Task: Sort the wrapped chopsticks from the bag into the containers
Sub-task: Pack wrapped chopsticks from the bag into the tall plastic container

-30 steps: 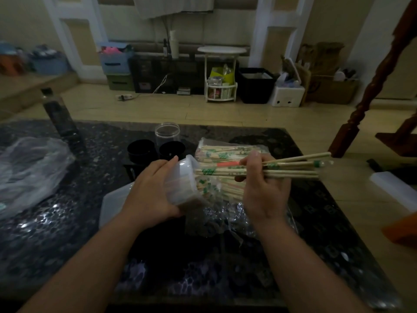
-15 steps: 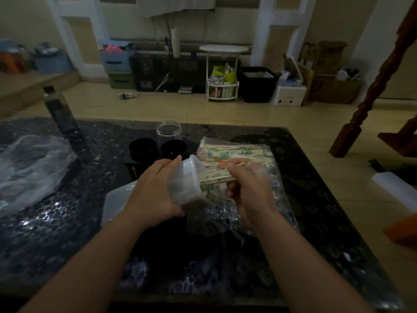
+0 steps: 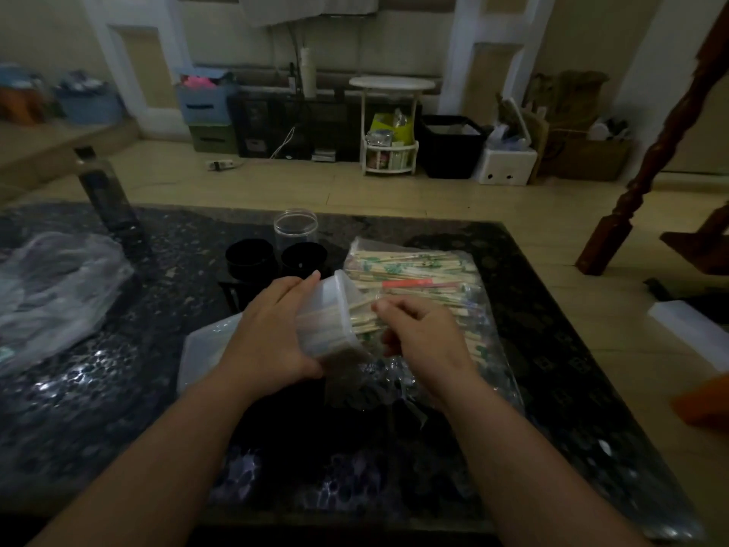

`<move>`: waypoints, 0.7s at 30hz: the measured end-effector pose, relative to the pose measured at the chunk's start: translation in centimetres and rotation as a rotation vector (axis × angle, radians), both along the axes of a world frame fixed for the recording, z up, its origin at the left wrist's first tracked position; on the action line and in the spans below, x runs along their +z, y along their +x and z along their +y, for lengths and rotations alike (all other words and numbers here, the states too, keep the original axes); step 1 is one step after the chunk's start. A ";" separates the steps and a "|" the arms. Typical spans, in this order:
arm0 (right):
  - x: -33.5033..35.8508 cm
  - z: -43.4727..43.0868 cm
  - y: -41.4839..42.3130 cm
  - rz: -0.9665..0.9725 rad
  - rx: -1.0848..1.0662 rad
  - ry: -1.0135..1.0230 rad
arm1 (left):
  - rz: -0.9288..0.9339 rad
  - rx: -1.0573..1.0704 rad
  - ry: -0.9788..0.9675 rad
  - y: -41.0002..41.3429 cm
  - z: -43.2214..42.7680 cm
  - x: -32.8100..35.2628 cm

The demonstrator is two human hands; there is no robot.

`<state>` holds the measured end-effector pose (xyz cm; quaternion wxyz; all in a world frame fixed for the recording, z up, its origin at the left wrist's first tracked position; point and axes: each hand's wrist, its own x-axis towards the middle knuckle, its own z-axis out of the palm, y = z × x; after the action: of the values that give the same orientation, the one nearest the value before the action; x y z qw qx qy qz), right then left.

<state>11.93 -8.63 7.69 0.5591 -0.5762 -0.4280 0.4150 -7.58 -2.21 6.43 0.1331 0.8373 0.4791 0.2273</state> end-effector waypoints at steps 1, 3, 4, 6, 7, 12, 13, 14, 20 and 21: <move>-0.1 -0.1 -0.1 -0.067 0.030 -0.011 | 0.004 -0.004 0.000 0.1 0.0 0.0; -0.3 0.0 0.0 -0.096 -0.008 0.012 | 0.007 -0.010 0.006 0.1 0.1 -0.1; -0.4 0.1 0.1 -0.068 -0.047 0.036 | 0.004 -0.010 0.005 0.1 0.1 -0.1; -0.4 0.1 0.4 -0.041 -0.075 0.072 | 0.003 -0.009 0.005 0.0 0.1 -0.2; -0.4 0.2 0.4 -0.054 -0.065 0.077 | 0.009 -0.009 0.012 0.0 0.1 -0.2; -1.0 0.5 1.8 -0.208 -0.097 0.008 | 0.070 0.013 0.037 0.1 0.2 -0.1; -1.1 0.6 2.3 -0.270 -0.107 -0.016 | 0.071 0.013 0.042 0.1 0.2 -0.1; -1.2 0.7 2.9 -0.342 -0.112 -0.047 | 0.065 0.009 0.048 0.1 0.2 -0.1; -1.3 0.3 4.7 -0.864 0.017 -0.316 | 0.011 0.011 0.071 0.0 0.0 0.1; -1.3 0.2 4.8 -0.924 0.059 -0.374 | 0.010 0.010 0.074 -0.1 0.1 0.1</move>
<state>16.71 -8.42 6.43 0.1861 -0.7778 -0.5654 0.2017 -7.67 -2.14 6.52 0.0987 0.8403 0.4753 0.2415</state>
